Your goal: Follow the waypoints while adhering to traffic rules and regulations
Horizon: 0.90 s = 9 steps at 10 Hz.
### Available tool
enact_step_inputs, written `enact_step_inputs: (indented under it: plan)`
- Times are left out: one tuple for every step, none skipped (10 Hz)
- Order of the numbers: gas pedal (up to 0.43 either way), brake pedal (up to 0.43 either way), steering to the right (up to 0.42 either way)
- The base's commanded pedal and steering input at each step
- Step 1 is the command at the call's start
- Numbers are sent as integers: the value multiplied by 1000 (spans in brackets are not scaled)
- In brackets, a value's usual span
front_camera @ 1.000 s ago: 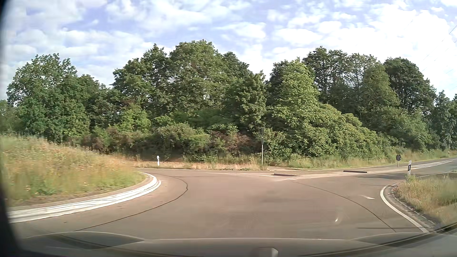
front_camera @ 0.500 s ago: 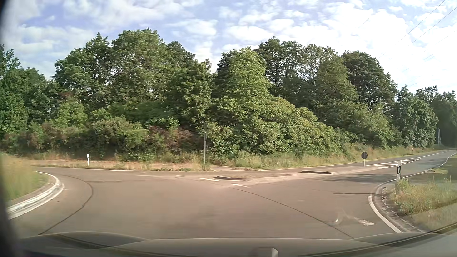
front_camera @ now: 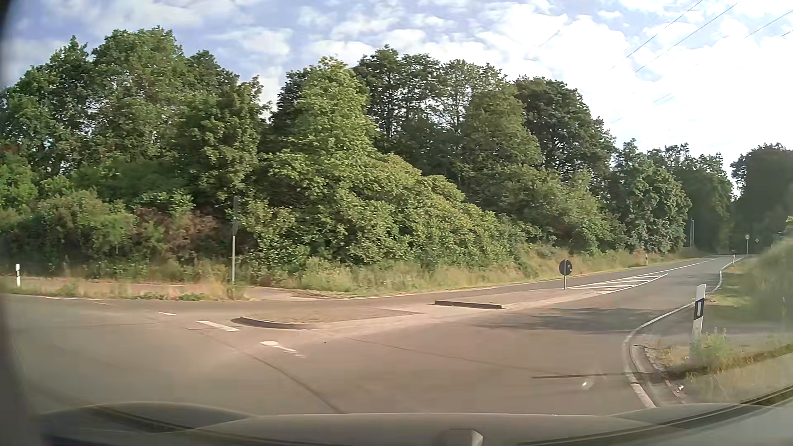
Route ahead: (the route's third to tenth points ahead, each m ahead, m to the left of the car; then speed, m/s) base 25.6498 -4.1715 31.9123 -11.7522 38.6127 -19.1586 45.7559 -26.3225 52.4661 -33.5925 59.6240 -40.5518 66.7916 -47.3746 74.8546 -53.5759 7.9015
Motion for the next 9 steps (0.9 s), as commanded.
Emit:
enact_step_inputs:
  plan:
    - [169,30,209]
    - [177,30,208]
    - [189,30,206]
    - [197,30,202]
    - [220,30,198]
    - [220,30,194]
    - [228,30,189]
    - [248,30,185]
    - [248,30,178]
